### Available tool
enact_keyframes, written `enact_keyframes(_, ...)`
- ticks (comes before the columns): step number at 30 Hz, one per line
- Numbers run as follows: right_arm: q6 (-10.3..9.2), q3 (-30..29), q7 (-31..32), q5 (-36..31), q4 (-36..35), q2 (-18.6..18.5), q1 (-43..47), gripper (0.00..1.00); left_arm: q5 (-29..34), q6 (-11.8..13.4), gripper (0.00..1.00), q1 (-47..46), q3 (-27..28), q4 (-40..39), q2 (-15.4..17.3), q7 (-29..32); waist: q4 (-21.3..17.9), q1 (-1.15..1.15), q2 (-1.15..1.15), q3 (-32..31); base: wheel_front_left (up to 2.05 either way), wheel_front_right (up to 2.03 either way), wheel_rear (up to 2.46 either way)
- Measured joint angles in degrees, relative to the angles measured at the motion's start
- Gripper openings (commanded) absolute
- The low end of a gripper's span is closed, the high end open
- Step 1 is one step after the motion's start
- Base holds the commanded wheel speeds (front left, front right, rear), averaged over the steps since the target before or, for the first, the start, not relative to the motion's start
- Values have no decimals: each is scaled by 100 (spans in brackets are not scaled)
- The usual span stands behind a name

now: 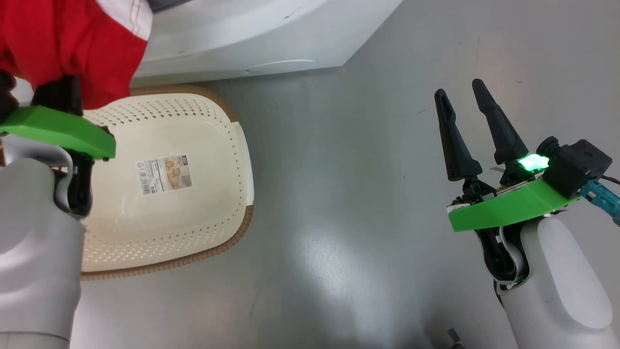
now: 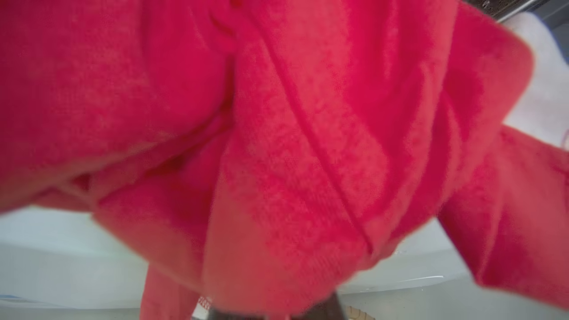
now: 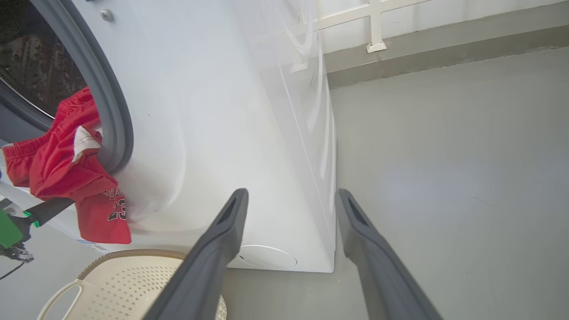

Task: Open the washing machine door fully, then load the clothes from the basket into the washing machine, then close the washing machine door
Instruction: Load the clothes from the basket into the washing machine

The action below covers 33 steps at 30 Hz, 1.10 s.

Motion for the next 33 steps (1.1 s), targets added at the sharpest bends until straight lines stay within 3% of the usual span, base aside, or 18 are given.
enact_keyframes(23,0,44,0,0,67,-23,10,100,120,0,0,656,-8,-2034,-44,-1,137,0,0,-196,0,0,0)
enact_keyframes(33,0,146,0,2,68,-13,11,100,108,0,0,-377,-190,-1421,49,153,38,0,0,-198,0,0,0)
